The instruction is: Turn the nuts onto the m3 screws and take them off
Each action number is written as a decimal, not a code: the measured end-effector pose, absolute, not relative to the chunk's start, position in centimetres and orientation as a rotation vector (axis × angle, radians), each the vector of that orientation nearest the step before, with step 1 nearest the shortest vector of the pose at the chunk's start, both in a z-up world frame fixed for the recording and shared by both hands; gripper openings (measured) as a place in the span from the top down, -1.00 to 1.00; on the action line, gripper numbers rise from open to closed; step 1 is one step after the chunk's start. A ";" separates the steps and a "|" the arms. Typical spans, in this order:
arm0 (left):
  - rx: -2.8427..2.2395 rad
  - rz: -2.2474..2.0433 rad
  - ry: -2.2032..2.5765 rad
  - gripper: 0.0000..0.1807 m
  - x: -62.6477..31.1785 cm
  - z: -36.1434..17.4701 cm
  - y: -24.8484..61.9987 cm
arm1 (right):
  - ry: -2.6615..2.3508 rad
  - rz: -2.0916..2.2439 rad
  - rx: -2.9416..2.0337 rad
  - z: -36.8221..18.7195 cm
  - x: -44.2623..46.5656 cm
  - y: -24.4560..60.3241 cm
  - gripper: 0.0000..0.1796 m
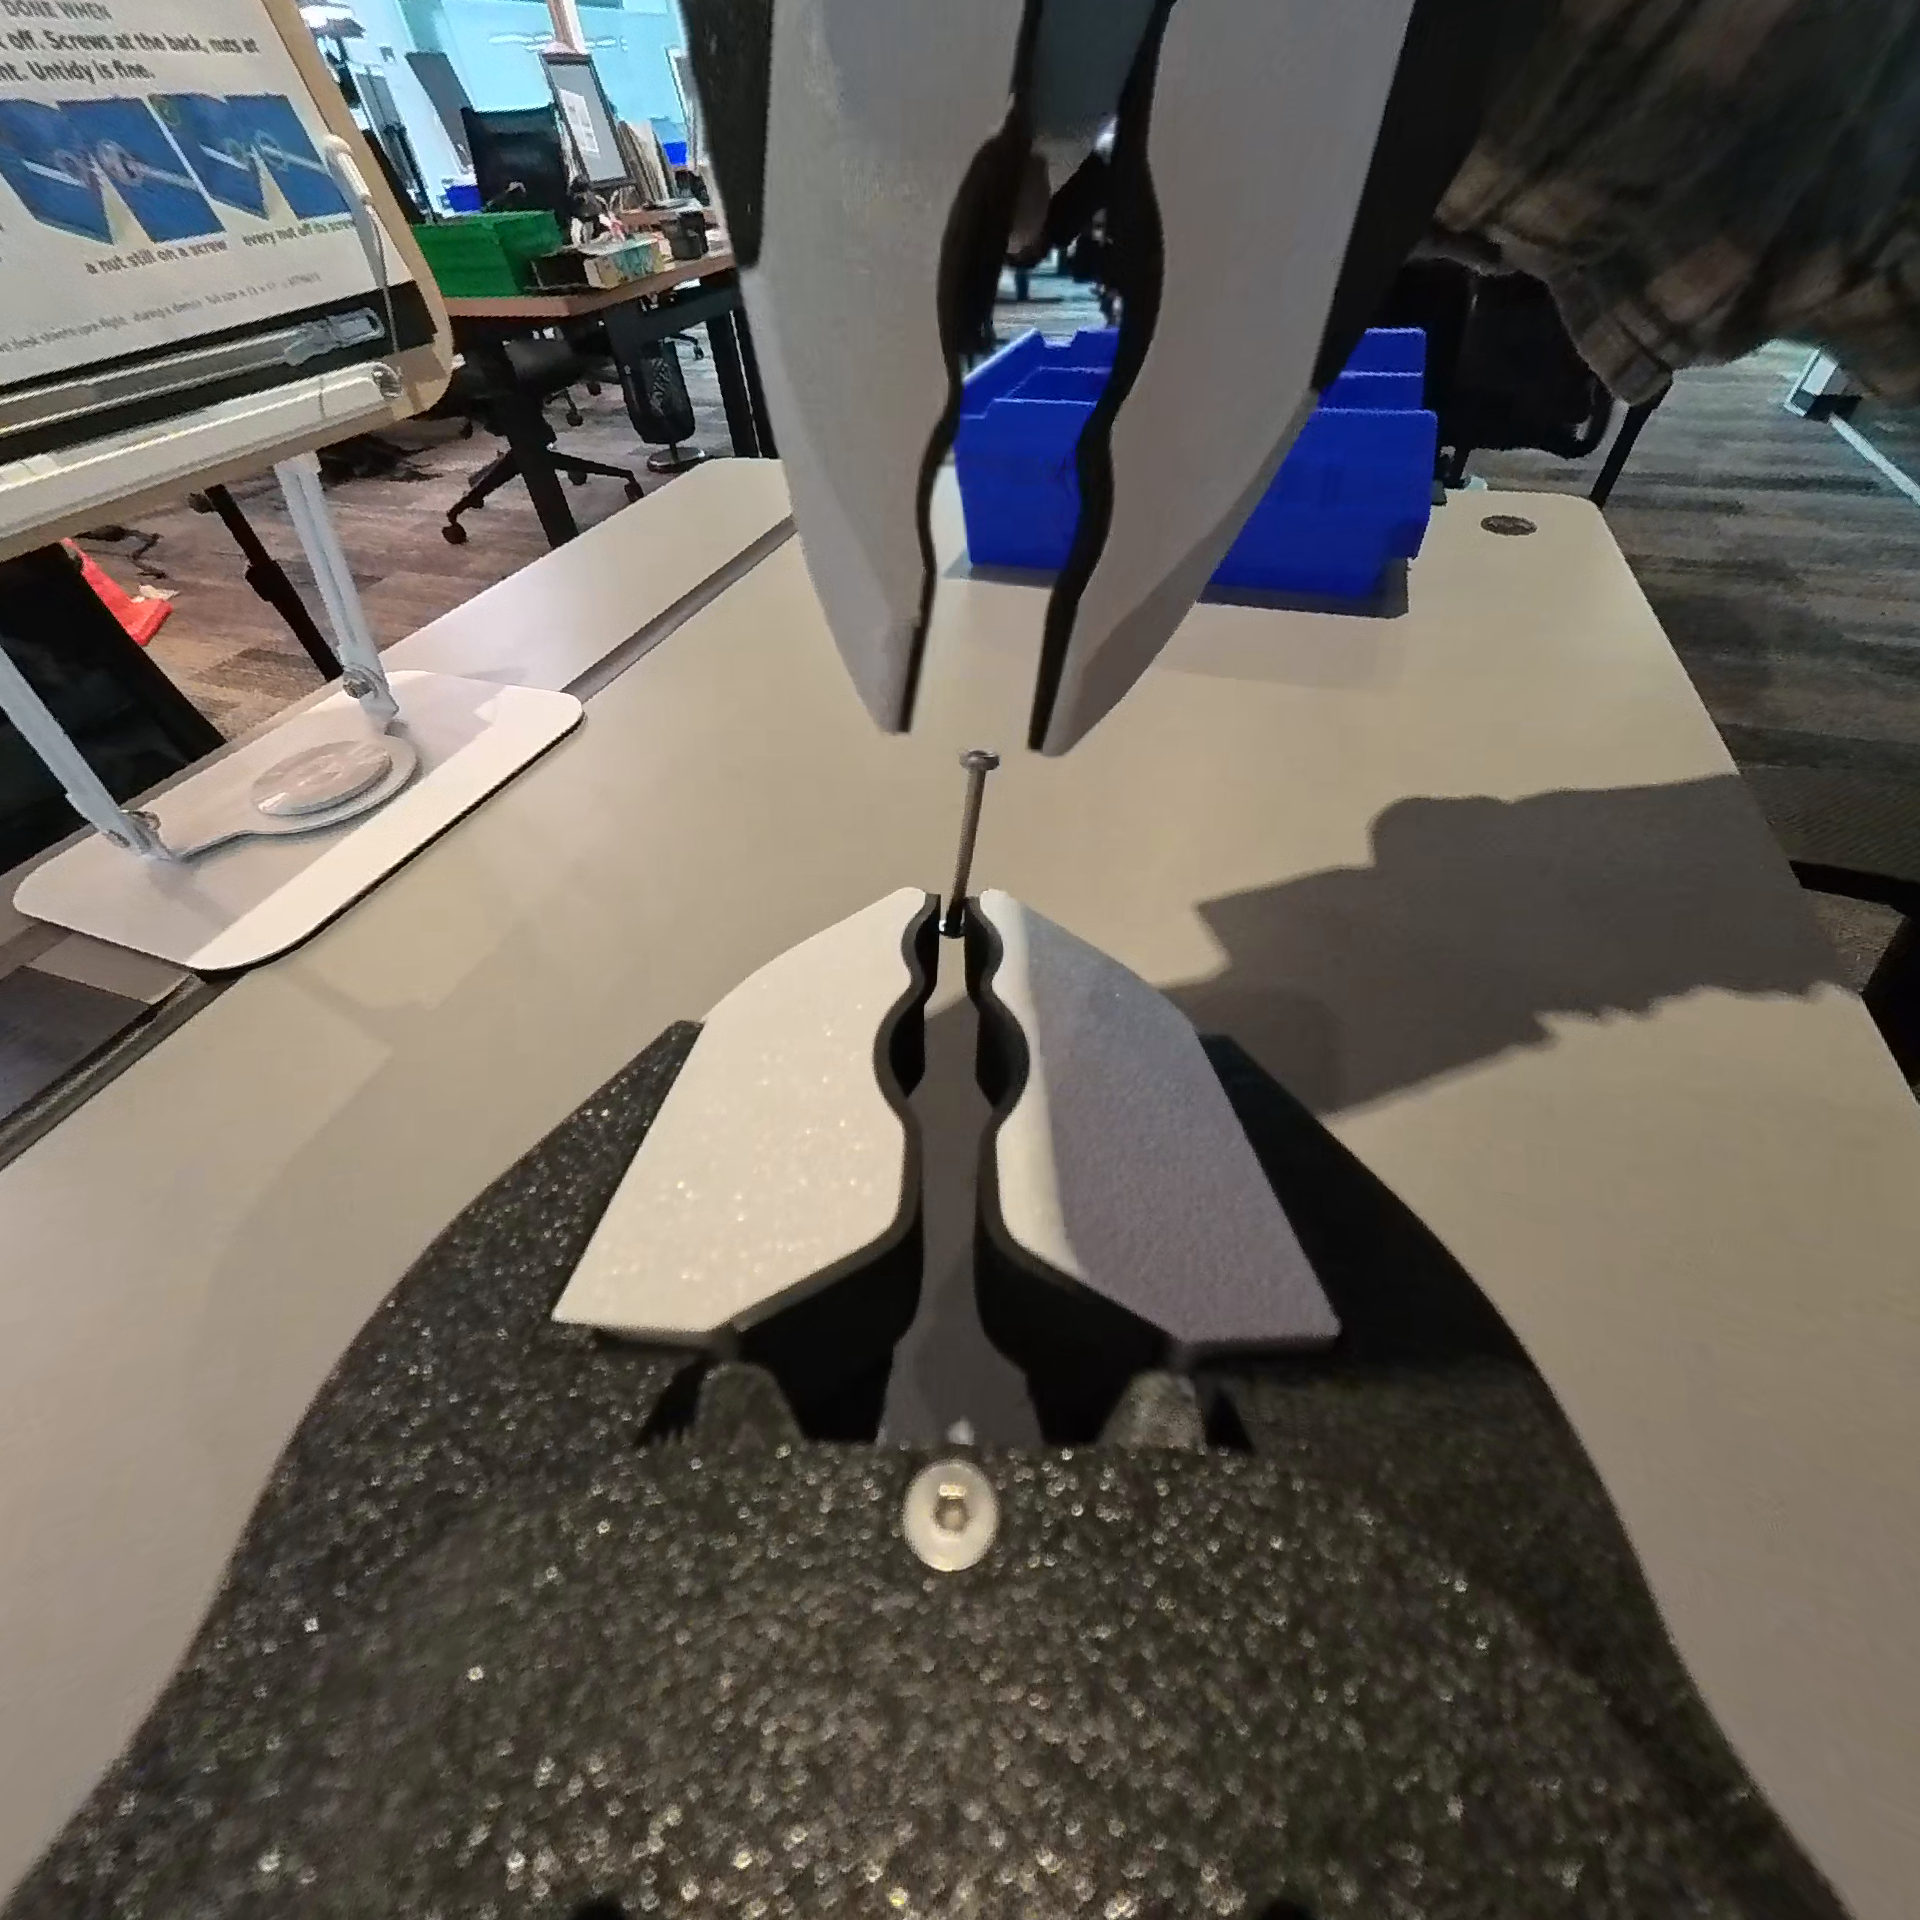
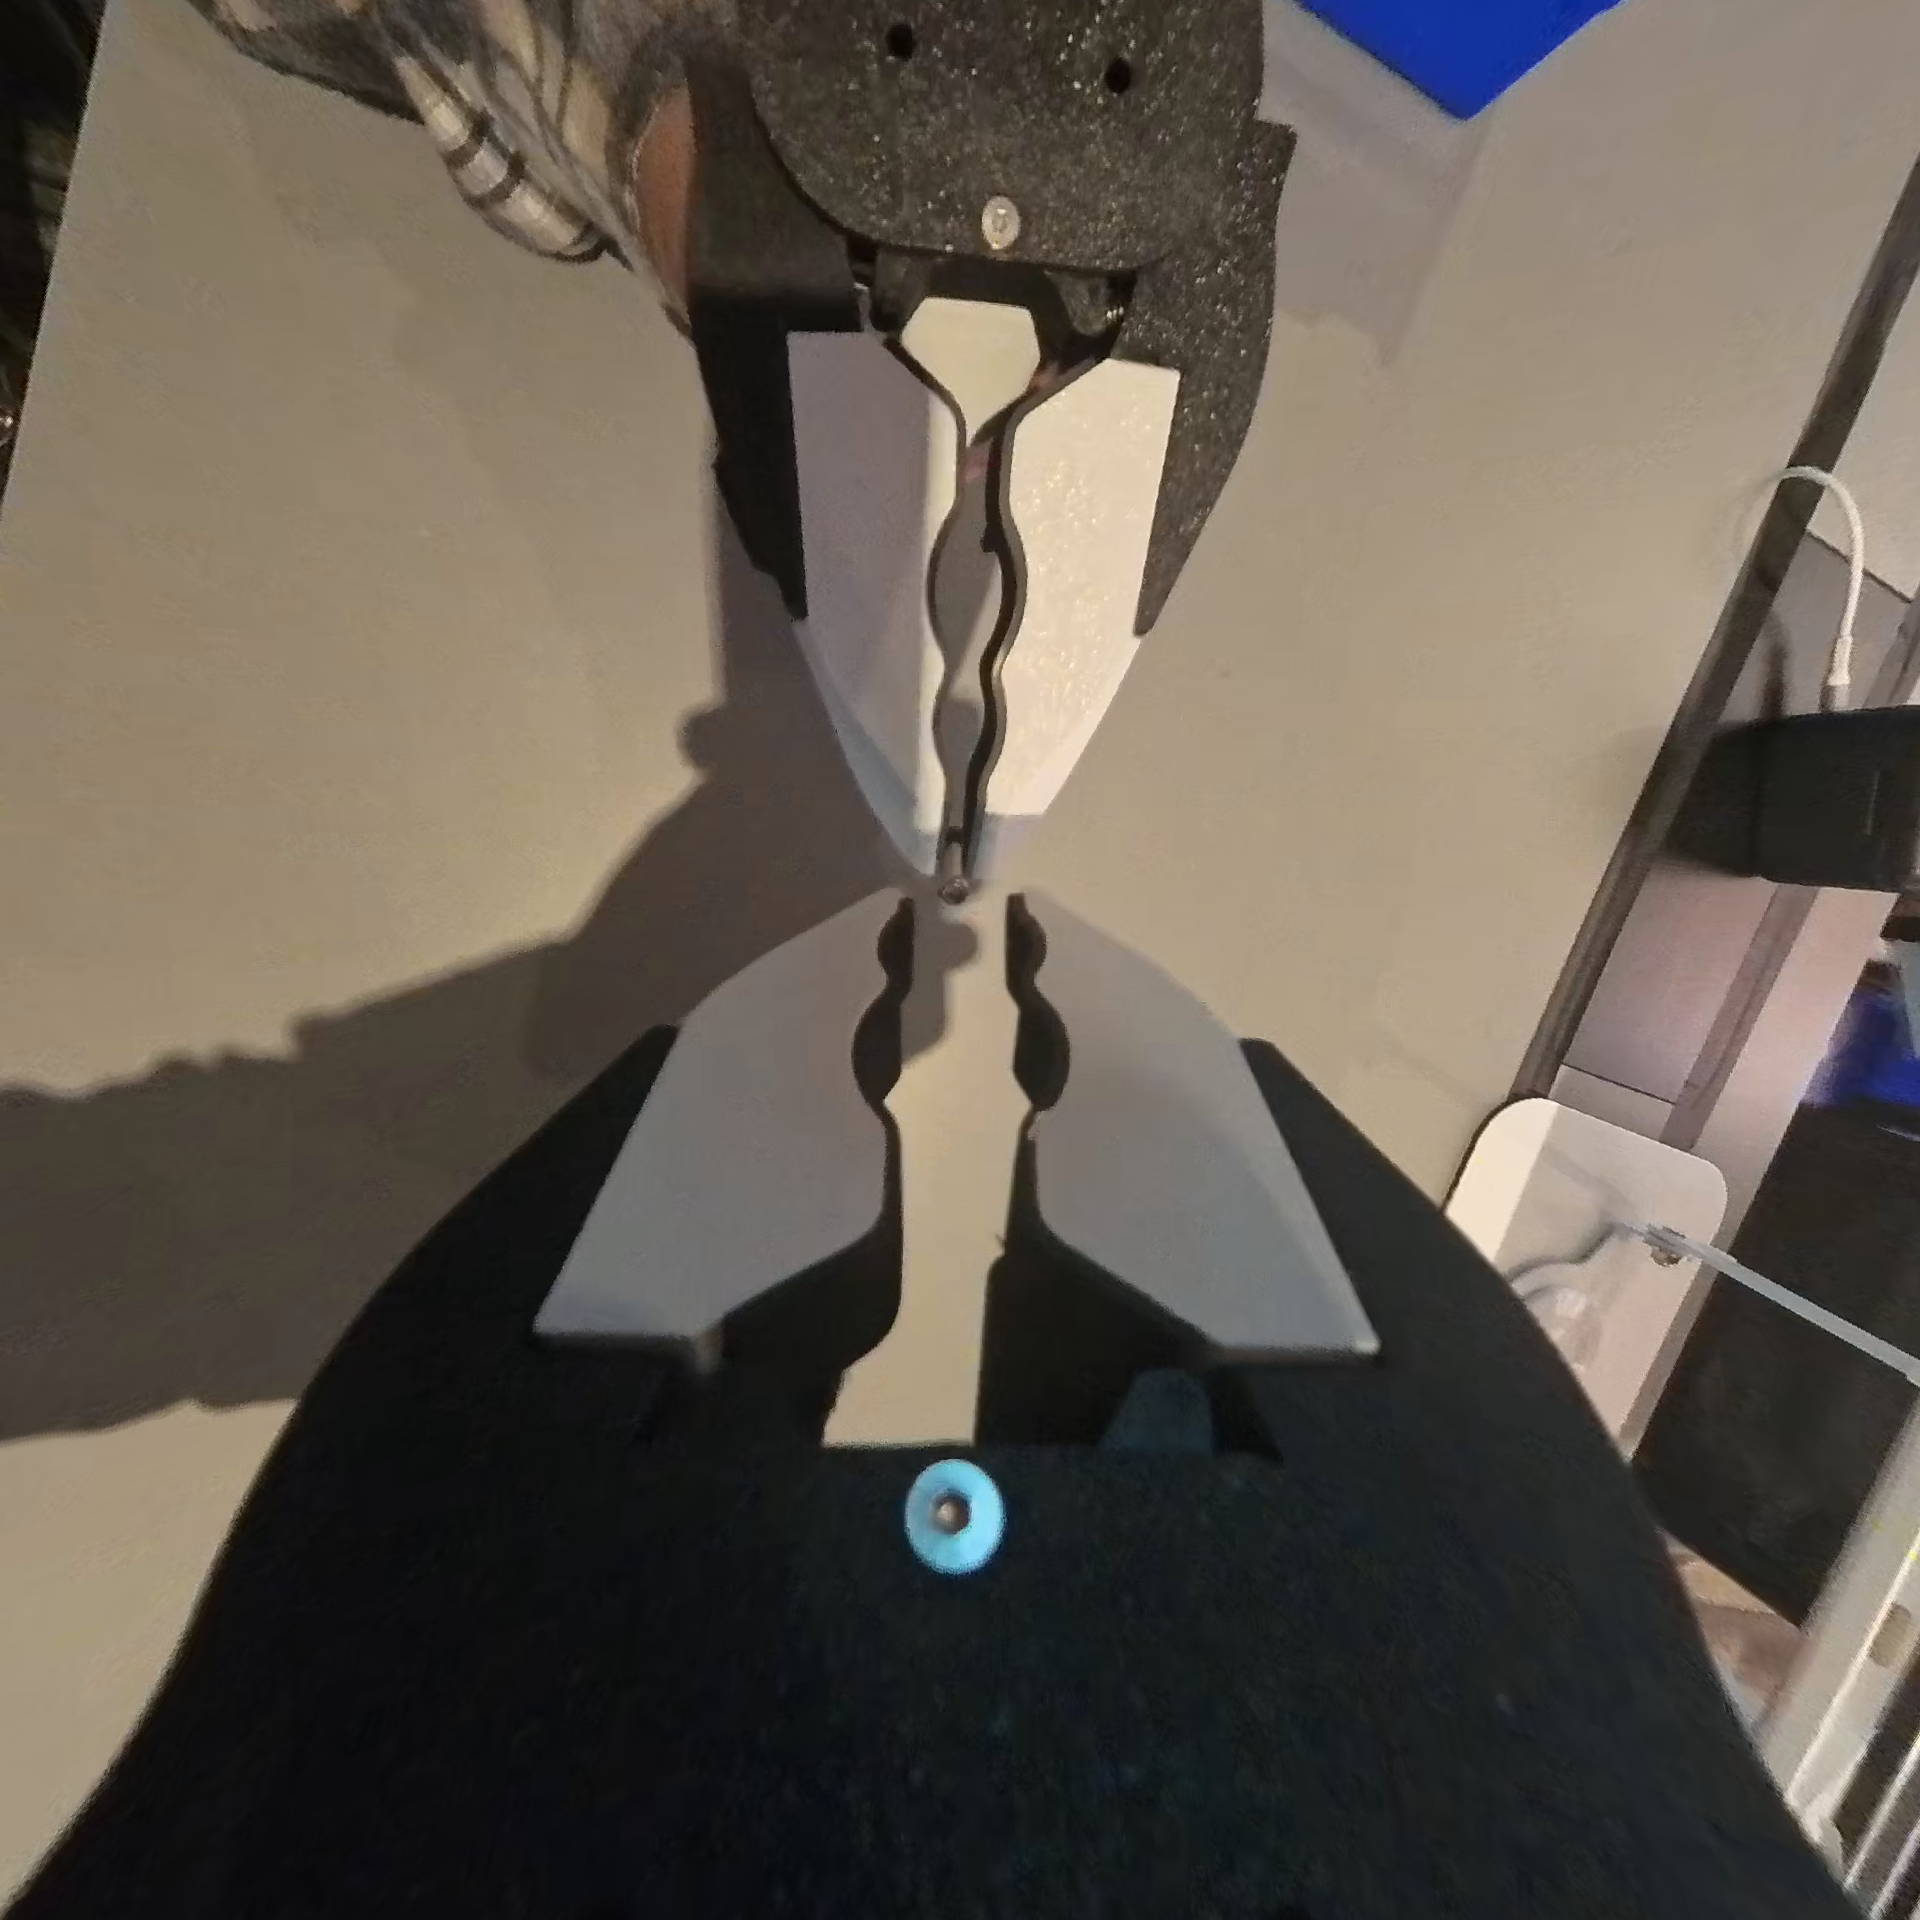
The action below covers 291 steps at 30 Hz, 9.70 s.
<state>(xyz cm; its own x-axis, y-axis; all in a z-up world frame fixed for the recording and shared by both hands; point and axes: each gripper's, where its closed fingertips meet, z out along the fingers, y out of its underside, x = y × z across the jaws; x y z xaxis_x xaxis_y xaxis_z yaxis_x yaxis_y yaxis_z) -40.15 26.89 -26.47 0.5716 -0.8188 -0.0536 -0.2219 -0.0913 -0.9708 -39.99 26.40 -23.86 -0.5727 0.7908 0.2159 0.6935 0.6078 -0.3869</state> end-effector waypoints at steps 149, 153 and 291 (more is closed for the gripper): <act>-1.548 -0.766 0.902 0.96 -37.6 -25.9 25.2 | -1.090 1.132 -1.167 -22.0 -39.0 24.0 0.63; -1.513 -0.925 0.931 0.96 -37.1 -25.6 24.3 | -1.214 1.199 -1.069 -21.8 -38.1 23.9 0.62; -1.406 -1.056 1.027 0.96 -36.0 -24.1 21.9 | -1.727 1.460 -0.717 -20.5 -37.4 21.1 0.80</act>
<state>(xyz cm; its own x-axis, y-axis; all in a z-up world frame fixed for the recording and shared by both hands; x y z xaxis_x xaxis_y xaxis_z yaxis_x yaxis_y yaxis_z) -36.01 21.89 -24.10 0.2420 -0.9678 0.0687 -0.0410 -0.0809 -0.9959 -37.36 21.12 -20.49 -0.5614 0.8062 0.1866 -0.0501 0.1920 -0.9801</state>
